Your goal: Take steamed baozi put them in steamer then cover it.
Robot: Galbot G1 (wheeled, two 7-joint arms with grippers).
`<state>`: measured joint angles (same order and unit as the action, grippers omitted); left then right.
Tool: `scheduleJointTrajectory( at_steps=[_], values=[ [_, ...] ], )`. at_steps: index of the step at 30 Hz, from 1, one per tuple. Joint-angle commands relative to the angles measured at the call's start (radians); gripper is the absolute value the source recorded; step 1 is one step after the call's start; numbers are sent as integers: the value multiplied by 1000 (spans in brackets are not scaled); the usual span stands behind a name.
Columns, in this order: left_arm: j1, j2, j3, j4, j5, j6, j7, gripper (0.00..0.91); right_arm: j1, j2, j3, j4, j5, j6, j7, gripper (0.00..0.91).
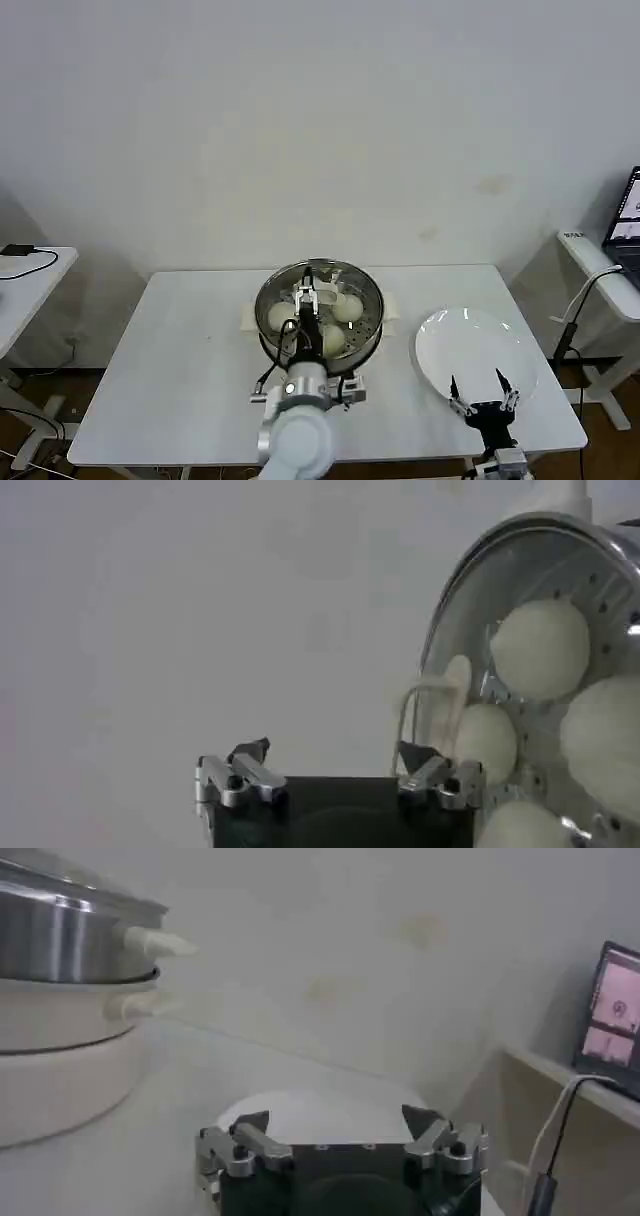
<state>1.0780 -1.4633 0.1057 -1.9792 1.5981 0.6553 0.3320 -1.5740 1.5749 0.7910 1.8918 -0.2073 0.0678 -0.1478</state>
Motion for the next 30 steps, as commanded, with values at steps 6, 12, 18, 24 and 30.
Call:
scheduleJointTrajectory(
  at_steps=[6, 12, 18, 24, 30],
  values=[
    [189, 214, -280, -243, -495, -103, -216, 907, -18, -15, -19, 30, 49, 43, 7, 907],
    [317, 245, -593, -242, -1101, -266, -441, 907, -42, -21, -30, 50, 63, 79, 21, 907],
    [431, 228, -803, -178, -1721, -538, -517, 907, -80, -44, -30, 75, 95, 118, 20, 907],
    [544, 222, -925, -168, -1820, -638, -521, 907, -101, -60, -12, 89, 104, 115, 18, 907],
    [669, 221, -938, -172, -1875, -620, -498, 907, -118, -82, -10, 100, 109, 77, -18, 907]
  ],
)
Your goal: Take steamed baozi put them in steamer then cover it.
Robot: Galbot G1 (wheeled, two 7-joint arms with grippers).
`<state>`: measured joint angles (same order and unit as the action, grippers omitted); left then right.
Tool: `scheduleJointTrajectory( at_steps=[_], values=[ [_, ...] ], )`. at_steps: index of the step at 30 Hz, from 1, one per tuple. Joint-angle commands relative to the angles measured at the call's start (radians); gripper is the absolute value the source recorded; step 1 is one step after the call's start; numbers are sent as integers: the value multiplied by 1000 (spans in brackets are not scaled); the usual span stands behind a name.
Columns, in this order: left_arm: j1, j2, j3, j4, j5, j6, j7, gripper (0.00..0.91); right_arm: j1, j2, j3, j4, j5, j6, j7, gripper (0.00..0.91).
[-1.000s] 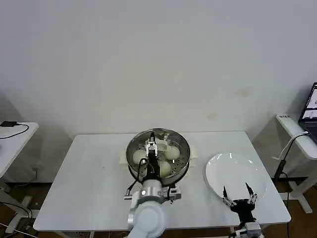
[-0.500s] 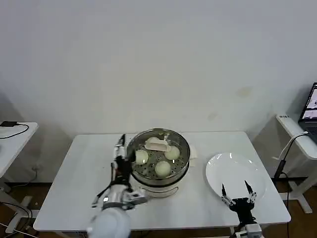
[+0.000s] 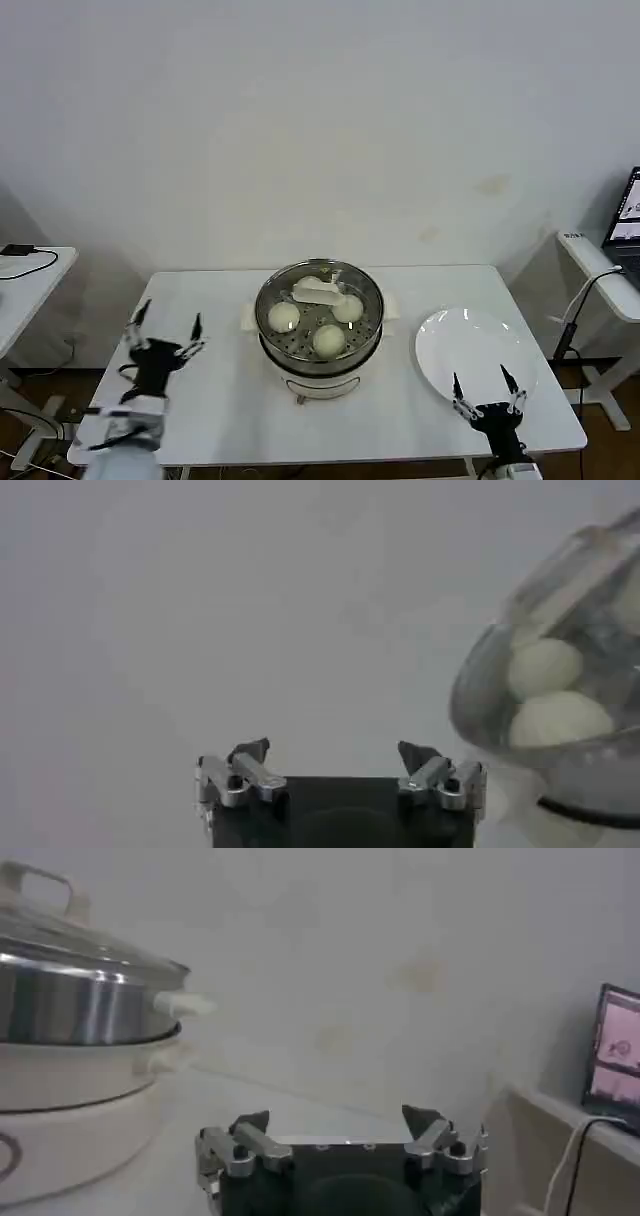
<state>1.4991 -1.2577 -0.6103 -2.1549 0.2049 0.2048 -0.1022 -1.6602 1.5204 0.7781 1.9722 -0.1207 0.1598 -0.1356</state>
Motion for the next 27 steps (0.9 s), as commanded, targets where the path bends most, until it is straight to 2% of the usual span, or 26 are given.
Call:
scheduleJointTrajectory(
  at_steps=[1, 6, 14, 17, 27],
  values=[
    [271, 17, -218, 8, -482, -177, -60, 907, -36, -33, 1, 19, 41, -23, -39, 907],
    [346, -3, -181, 16, -466, -181, -44, 907, -42, -60, -13, 28, 94, -75, -67, 907],
    [378, -15, -161, 55, -442, -180, -53, 907, -95, -188, -76, 81, 171, -125, -50, 907],
    [378, -16, -159, 53, -443, -182, -53, 907, -98, -203, -75, 97, 200, -141, -36, 907],
    [371, -24, -166, 44, -419, -164, -53, 907, -100, -205, -89, 110, 191, -149, -35, 907]
  ],
)
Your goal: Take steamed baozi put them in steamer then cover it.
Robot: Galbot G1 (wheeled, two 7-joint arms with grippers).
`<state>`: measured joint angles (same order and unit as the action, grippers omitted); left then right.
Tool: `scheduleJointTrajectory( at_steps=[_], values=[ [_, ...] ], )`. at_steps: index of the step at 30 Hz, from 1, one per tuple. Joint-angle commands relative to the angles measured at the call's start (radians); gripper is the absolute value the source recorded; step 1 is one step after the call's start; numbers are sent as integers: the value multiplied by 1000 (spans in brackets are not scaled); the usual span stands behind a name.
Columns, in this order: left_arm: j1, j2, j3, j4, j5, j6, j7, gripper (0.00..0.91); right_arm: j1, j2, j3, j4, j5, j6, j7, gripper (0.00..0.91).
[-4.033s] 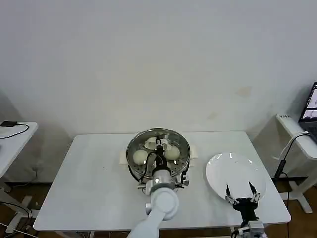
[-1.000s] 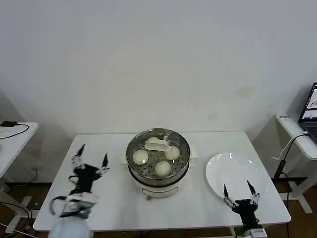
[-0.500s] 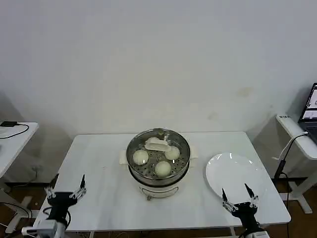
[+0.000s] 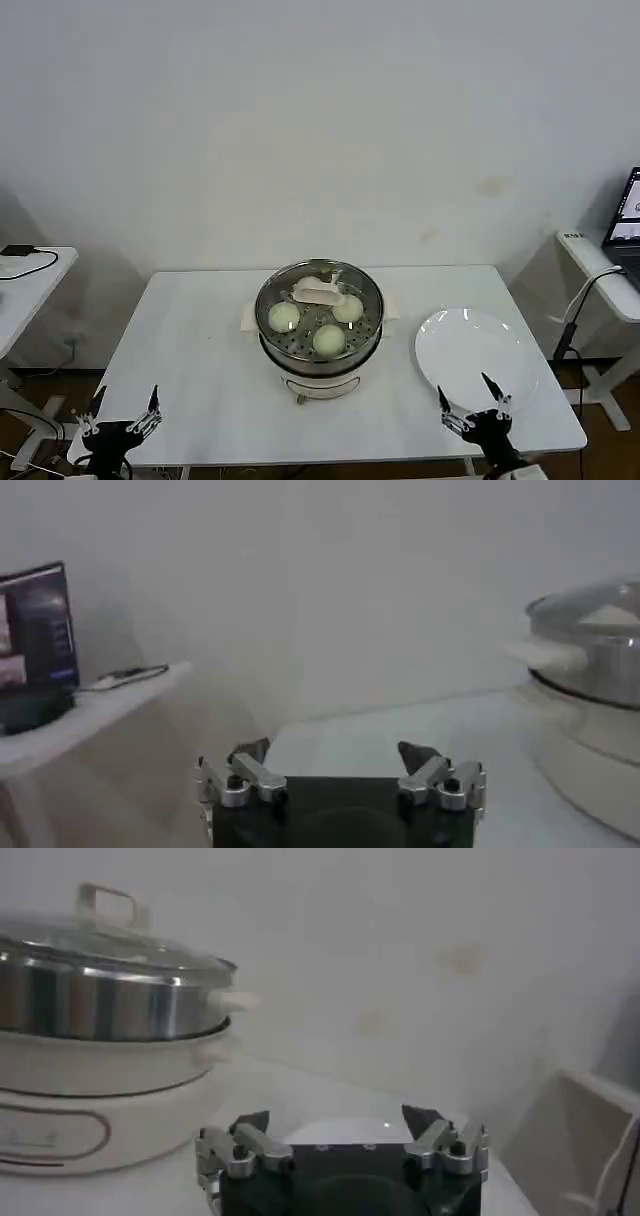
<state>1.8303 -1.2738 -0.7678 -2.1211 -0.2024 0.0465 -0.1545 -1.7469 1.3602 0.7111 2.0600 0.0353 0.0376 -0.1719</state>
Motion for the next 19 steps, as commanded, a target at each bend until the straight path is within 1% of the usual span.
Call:
scheduleJointTrajectory(
  at_steps=[1, 5, 10, 13, 19],
  values=[
    [39, -9, -7, 11, -11, -6, 0, 907, -14, -45, -25, 22, 35, -28, 2, 907],
    [41, -8, -6, 16, -11, -8, 7, 907, -21, -47, -32, 28, 37, -36, 3, 907],
    [39, -7, -10, 23, -6, -4, 15, 907, -29, -59, -38, 34, 59, -92, 17, 907],
    [39, -9, -5, 27, 4, -2, 20, 907, -31, -64, -39, 39, 81, -110, 25, 907],
    [39, -16, 6, 30, 16, -7, 20, 907, -42, -73, -48, 50, 84, -131, 28, 907]
  ],
)
